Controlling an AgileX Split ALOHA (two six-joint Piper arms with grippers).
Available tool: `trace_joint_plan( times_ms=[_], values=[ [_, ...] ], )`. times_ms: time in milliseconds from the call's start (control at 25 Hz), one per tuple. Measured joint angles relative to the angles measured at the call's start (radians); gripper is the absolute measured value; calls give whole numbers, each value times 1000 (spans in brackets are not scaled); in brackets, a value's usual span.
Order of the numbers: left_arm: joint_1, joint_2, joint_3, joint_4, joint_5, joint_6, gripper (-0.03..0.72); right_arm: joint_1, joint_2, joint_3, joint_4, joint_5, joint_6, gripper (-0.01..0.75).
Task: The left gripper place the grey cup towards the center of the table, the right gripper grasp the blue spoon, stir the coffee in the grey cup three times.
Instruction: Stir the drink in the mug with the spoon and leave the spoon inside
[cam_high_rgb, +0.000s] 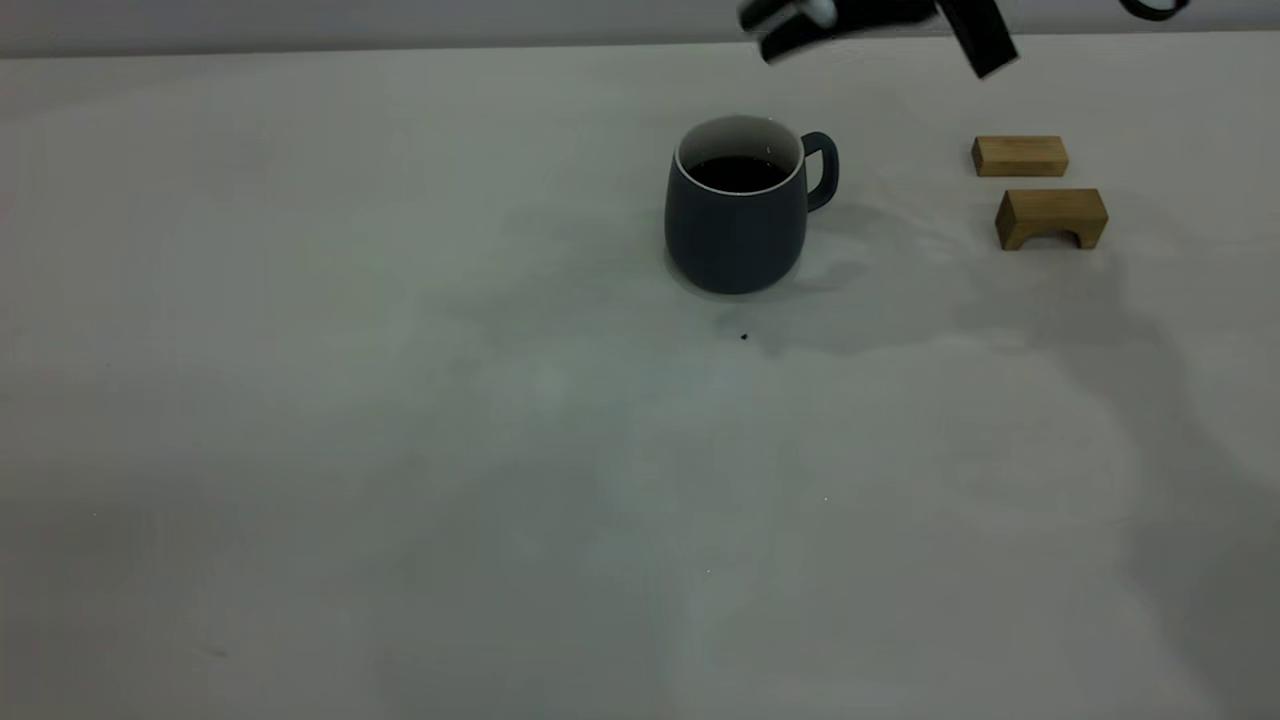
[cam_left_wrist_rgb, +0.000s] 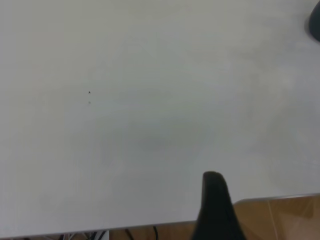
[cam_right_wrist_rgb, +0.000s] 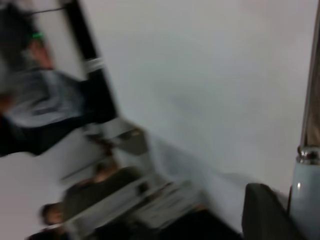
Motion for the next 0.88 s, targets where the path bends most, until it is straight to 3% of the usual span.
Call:
trace_joint_plan(
  times_ms=[240,400,720,880],
  values=[
    [0,0,0,0,0,0,585,0,9,0,224,41,42,112],
    [0,0,0,0,0,0,585,0,10,0,323,41,304,112],
    [0,0,0,0,0,0,585,0,18,0,349,39,950,112],
    [0,0,0,0,0,0,585,0,89,0,430,42,1075,112]
  ],
)
